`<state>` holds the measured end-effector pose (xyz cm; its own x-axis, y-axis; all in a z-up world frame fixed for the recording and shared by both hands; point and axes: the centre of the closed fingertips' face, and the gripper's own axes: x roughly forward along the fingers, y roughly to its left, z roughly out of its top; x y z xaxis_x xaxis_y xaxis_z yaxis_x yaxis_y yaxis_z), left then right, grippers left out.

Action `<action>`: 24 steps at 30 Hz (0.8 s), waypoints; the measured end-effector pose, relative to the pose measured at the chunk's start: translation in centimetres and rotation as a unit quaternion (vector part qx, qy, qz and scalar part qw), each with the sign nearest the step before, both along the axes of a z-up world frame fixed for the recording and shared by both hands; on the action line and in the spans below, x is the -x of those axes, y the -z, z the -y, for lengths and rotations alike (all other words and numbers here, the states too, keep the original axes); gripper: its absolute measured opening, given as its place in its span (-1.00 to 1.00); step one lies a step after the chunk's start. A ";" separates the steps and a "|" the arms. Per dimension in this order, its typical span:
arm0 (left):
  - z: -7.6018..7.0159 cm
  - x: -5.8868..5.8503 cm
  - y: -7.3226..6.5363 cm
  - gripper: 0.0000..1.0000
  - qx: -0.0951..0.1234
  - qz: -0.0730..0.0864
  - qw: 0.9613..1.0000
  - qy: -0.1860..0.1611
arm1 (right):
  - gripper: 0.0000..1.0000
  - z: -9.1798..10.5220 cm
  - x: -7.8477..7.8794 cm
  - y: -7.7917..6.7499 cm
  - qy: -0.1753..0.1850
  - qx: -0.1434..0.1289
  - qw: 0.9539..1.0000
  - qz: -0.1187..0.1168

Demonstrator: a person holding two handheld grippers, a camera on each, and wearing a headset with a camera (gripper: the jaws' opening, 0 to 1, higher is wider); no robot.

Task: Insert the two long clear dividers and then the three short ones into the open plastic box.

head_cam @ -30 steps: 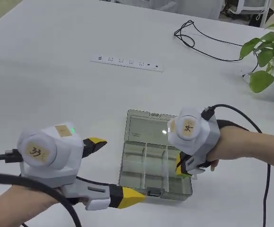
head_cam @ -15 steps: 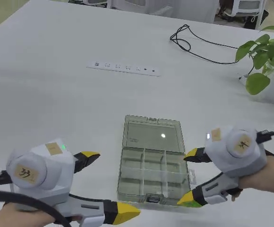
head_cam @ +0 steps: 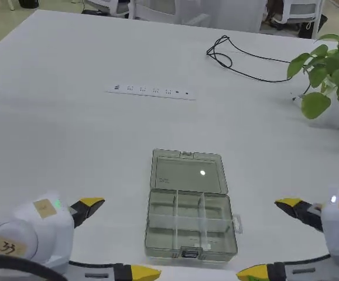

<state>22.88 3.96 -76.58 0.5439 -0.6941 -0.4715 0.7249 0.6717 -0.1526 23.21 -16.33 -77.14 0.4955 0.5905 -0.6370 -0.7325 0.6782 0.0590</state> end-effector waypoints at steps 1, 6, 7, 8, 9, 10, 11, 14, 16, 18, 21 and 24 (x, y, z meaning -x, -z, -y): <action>0.0 0.2 0.0 1.00 -0.006 0.002 1.000 0.002 | 1.00 0.2 0.3 0.1 0.011 -0.008 1.000 -0.001; -0.3 0.2 0.1 1.00 -0.010 0.011 1.000 -0.024 | 1.00 0.4 1.4 0.7 0.048 -0.029 0.998 0.002; -0.3 0.2 0.0 1.00 -0.011 0.015 0.999 -0.028 | 1.00 0.5 1.4 0.8 0.052 -0.025 0.998 0.003; -0.4 0.3 -0.3 1.00 -0.010 0.019 0.999 -0.031 | 1.00 0.5 1.5 0.8 0.057 -0.025 0.998 0.005; -0.4 0.3 -0.5 1.00 -0.008 0.024 0.999 -0.032 | 1.00 0.5 1.5 0.7 0.063 -0.021 0.998 0.007; -0.5 0.3 -0.7 1.00 -0.007 0.027 0.999 -0.036 | 1.00 0.7 1.2 0.4 0.064 -0.012 0.998 0.022; -0.6 0.3 -0.8 1.00 -0.010 0.027 0.999 -0.038 | 1.00 0.8 1.0 0.2 0.066 -0.012 0.997 0.031; -0.7 0.1 -1.2 1.00 -0.017 0.039 0.998 -0.045 | 0.98 1.2 0.9 -0.2 0.080 -0.030 0.996 0.031; -0.8 -0.2 -1.5 1.00 -0.010 0.047 0.997 -0.054 | 0.98 1.2 0.8 -0.3 0.083 -0.033 0.995 0.033; -0.8 -0.1 -1.4 1.00 -0.015 0.048 0.997 -0.054 | 0.95 1.0 0.9 -0.2 0.080 -0.032 0.996 0.033; -0.7 0.0 -1.1 1.00 -0.020 0.047 0.997 -0.051 | 0.97 0.7 1.1 0.1 0.066 -0.022 0.997 0.034; -0.7 0.0 -1.0 1.00 -0.025 0.051 0.997 -0.048 | 1.00 0.6 1.3 0.2 0.062 -0.019 0.997 0.032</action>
